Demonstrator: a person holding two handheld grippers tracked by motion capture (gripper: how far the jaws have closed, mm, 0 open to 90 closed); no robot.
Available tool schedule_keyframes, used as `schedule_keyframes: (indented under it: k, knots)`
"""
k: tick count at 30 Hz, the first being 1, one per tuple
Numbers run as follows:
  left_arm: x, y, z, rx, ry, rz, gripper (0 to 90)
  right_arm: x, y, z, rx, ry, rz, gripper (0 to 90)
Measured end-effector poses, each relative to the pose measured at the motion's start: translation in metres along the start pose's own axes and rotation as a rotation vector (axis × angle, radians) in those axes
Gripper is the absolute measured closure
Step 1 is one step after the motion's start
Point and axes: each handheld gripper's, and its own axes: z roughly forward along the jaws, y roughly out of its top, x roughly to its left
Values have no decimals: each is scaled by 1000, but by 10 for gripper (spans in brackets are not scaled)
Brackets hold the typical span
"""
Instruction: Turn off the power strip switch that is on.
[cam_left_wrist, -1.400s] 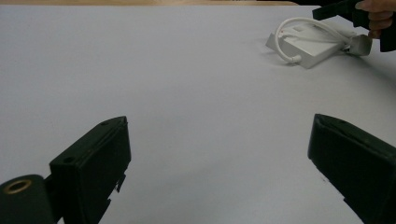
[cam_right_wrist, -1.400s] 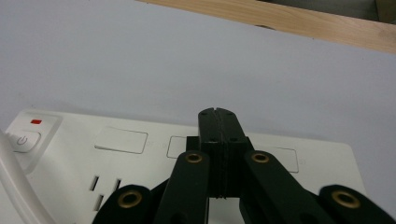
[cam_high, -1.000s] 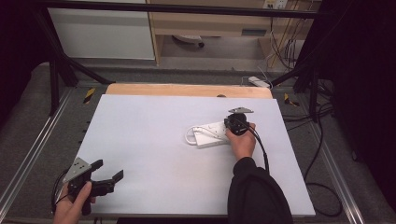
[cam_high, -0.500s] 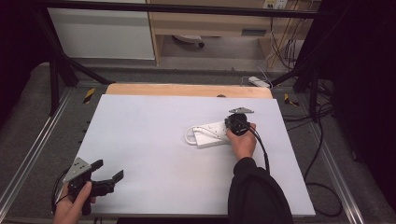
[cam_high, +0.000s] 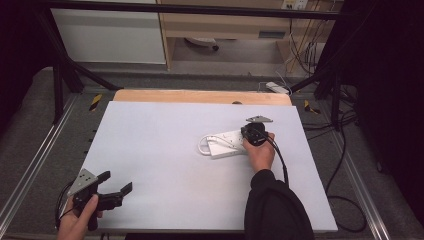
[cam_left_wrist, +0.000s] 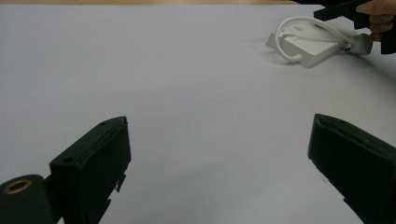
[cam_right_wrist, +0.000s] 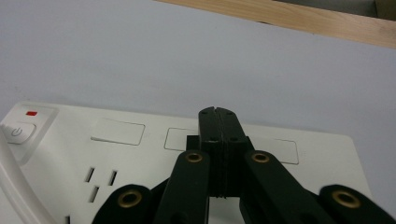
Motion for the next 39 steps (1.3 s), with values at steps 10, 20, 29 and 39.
schedule_keyframes:
  k: [10,20,29,39]
  knots:
    - [0,0,0,2,1,1,60,0,0,0,1,-1,4,900]
    - [0,0,0,-1,0,1,59,1,1,1,3,-4,4,900]
    - [0,0,0,2,-1,5,59,1,0,1,3,-7,4,900]
    - [0,0,0,4,2,0,59,2,1,2,20,-18,4,900]
